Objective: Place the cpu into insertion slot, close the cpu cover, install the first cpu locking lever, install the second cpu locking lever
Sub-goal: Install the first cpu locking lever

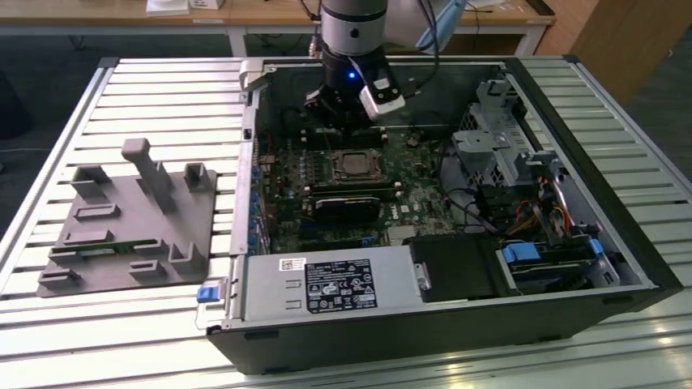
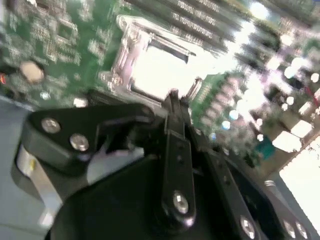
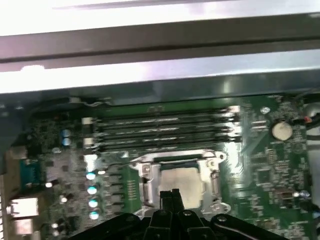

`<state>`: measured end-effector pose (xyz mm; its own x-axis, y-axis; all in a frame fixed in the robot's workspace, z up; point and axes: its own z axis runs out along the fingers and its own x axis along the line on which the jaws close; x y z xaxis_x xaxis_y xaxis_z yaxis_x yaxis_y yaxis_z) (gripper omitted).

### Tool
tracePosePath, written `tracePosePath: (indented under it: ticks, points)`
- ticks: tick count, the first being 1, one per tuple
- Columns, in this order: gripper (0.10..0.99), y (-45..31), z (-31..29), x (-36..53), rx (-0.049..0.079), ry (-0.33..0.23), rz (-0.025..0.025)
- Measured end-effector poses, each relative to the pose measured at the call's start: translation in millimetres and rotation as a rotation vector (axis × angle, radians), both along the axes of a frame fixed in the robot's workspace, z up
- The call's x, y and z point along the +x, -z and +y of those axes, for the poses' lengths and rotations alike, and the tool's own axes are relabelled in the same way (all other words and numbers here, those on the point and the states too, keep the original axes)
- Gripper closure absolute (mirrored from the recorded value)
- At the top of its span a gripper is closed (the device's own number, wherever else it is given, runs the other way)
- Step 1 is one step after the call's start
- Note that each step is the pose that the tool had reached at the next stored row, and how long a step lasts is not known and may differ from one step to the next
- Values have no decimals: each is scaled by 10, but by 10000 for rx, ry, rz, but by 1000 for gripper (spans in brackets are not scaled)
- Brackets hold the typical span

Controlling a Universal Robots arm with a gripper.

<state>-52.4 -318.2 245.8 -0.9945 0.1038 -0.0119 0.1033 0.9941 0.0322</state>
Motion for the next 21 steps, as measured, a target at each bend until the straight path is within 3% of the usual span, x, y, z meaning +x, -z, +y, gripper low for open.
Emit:
tracePosePath:
  ticks: [11,21]
  points:
    - [980,1,0,-242,1,0,-1]
    - [980,-19,1,-392,4,-2,-4]
